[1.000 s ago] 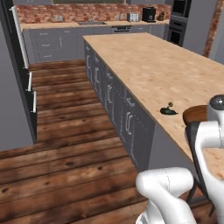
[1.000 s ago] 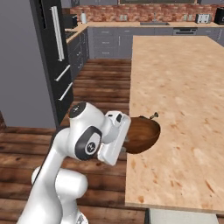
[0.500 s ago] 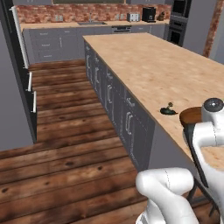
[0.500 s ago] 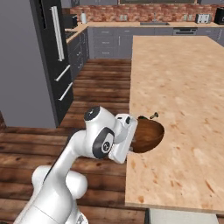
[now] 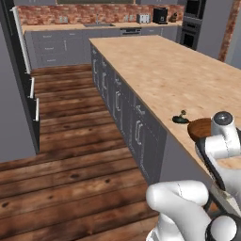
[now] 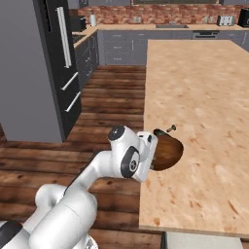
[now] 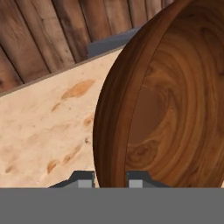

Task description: Pick both bowls and place them on the counter. Then place the mushroom in one bowl and place the eggplant in the other bowl.

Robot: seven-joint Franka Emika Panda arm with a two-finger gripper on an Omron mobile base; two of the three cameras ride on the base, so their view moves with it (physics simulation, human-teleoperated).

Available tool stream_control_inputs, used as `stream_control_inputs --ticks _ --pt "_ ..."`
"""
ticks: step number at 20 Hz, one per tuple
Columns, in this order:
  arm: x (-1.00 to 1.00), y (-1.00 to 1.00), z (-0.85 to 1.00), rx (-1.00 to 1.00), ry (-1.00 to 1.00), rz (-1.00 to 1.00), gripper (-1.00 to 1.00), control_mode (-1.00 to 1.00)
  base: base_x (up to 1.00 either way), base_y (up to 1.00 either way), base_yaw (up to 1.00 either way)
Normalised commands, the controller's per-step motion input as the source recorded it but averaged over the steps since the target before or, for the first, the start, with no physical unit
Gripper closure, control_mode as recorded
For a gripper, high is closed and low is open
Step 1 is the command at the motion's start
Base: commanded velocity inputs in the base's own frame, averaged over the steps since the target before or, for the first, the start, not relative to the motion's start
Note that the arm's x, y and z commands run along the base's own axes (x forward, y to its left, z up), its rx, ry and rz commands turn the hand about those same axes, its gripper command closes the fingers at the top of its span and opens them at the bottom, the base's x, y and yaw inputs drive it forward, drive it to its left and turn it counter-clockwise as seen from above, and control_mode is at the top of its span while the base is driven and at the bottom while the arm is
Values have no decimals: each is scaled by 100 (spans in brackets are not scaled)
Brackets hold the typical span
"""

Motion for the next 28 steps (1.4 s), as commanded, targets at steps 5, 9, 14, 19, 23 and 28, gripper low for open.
stream_control_inputs --ticks 5,9,14,19,23,28 --pt "49 -6 -24 1 5 2 100 -100 0 0 0" --pt "45 -16 -14 2 7 0 100 -100 0 0 0" --pt "41 -20 -14 0 13 0 100 -100 0 0 0" --pt "46 -18 -20 0 10 0 100 -100 0 0 0" --pt "47 -27 -24 2 6 0 100 -100 0 0 0" --pt "24 -20 -22 2 5 0 100 -100 0 0 0"
